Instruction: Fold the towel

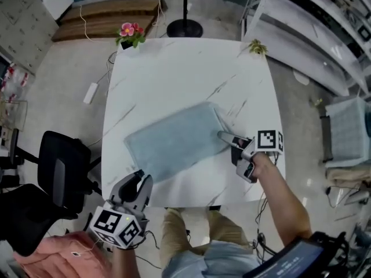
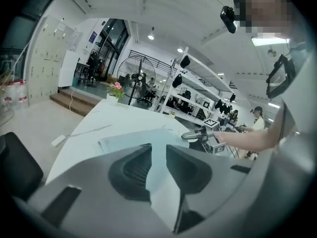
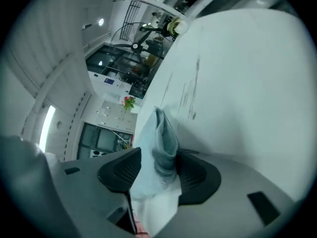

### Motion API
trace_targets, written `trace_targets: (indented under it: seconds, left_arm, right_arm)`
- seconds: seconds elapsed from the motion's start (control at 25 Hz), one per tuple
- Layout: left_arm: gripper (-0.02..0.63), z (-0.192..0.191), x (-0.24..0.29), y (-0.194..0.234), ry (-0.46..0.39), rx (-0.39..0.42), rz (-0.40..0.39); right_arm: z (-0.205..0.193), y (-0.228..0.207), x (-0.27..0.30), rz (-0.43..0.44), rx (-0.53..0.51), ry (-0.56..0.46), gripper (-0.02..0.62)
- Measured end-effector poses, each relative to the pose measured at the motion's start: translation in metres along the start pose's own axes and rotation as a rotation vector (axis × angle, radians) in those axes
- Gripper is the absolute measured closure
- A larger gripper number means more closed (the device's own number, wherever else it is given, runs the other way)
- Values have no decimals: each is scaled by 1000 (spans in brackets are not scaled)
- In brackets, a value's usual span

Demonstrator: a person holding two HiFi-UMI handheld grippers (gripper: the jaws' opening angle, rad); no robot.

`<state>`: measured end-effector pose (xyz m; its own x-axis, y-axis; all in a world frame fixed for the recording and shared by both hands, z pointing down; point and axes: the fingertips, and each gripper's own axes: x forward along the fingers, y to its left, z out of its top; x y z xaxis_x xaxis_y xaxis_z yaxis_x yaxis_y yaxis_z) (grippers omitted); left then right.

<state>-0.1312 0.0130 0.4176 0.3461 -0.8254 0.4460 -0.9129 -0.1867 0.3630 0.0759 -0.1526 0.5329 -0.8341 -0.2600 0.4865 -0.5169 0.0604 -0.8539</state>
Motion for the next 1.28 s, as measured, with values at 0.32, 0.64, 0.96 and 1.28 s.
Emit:
trace_targets:
  seconds: [0.32,0.64,0.96,1.28]
  left_arm:
    - [511,-1,-35,34,-42,-39,47]
    - [511,7,-77,28,-125,-46,108]
    - [511,2,-121,32,-193,-67,187]
    - [511,-19,-152,45,-207,-117,248]
  right_arm:
    - [9,35,-5,-112,-267,-91,523]
    - [-5,144,9,-173,-939,-22,525]
    - [-84,225,50,-116,-1412,99,526]
    - [-159,215,107,-106,-1723,293,526]
